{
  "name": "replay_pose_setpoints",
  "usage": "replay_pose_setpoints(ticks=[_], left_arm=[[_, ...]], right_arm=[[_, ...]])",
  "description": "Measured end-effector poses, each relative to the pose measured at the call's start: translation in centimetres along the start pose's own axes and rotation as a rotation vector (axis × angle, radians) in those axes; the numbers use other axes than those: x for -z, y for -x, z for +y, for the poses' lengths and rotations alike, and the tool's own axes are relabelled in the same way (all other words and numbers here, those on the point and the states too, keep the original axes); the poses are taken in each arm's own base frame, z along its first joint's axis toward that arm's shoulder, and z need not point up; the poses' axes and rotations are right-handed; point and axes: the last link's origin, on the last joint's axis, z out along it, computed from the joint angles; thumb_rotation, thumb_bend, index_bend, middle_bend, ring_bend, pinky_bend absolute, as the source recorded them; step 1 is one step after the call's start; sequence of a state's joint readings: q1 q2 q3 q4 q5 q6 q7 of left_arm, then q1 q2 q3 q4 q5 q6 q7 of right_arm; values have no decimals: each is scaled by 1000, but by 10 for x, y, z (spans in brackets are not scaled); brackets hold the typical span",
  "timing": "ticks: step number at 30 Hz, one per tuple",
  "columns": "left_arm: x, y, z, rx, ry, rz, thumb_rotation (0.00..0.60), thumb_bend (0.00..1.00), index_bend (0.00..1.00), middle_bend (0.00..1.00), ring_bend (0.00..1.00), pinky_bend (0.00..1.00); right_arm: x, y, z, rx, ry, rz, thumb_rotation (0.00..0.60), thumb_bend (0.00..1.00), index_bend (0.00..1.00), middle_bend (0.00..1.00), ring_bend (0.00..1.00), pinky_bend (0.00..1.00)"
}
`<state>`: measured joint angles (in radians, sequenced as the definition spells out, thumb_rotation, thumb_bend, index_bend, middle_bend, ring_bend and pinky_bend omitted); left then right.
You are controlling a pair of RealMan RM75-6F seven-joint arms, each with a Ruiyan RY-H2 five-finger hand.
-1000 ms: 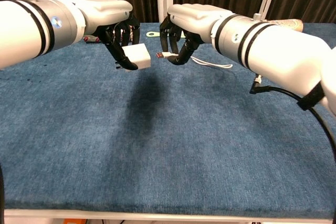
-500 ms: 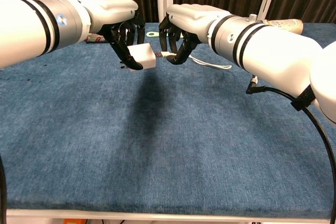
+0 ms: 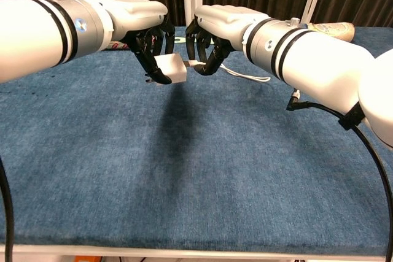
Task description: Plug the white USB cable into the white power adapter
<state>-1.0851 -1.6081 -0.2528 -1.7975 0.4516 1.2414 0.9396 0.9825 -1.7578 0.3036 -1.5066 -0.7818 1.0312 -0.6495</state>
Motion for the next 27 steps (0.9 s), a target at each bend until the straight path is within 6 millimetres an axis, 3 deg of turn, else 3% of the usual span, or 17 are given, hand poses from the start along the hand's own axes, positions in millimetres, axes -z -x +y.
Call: replay_pose_setpoints(ticks=[27], left_arm=[[-2,-2,6,-8,0,-6,510,176,491,497,346,117]], right_arm=[[0,4,-1,-1,5,-18,600,449,622,509,290,71]])
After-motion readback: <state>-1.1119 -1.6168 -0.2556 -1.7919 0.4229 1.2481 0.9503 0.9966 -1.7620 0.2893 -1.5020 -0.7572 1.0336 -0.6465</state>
